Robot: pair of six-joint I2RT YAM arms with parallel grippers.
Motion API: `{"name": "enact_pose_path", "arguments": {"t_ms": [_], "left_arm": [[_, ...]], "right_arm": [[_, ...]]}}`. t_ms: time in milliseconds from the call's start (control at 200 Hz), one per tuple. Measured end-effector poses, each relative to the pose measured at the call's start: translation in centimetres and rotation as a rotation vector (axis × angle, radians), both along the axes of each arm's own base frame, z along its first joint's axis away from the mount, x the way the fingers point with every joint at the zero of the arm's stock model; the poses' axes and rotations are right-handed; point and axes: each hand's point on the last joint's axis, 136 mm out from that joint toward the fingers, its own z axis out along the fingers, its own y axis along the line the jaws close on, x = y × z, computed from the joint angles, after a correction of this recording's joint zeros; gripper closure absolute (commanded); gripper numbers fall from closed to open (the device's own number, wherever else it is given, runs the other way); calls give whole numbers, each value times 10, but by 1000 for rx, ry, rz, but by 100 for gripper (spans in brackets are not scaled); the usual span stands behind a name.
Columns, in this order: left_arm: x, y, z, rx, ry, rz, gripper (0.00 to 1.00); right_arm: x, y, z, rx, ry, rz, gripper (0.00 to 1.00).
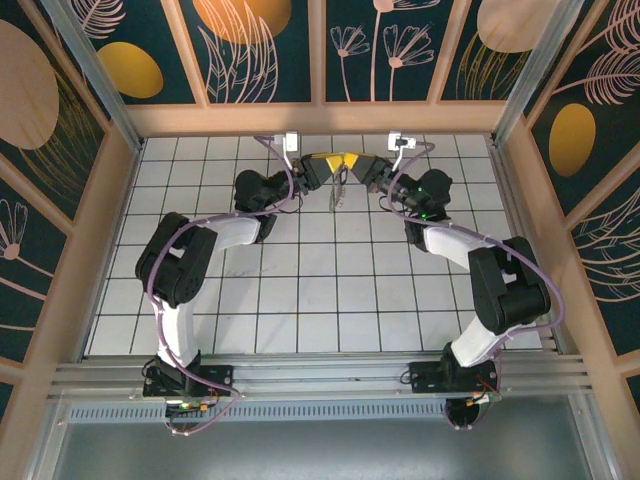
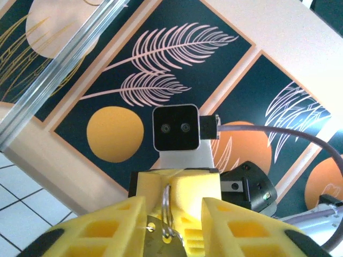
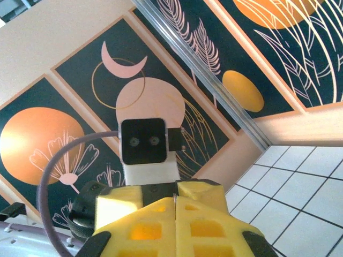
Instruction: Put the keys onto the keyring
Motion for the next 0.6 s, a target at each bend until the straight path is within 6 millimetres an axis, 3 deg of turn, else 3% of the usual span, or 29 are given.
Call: {"name": "enact_pose_path", "arguments": {"t_ms": [235,390,601], "left_arm": [[-2,20,36,57,-74,76,44],[-2,34,57,121,-133,139,43],[6,40,51,208,-129,176,42]], "right_arm": [[11,-3,-1,-84,3,15,100],[13,3,2,-147,-16,49,100],[8,6,0,-170,-20,87,100]]}}
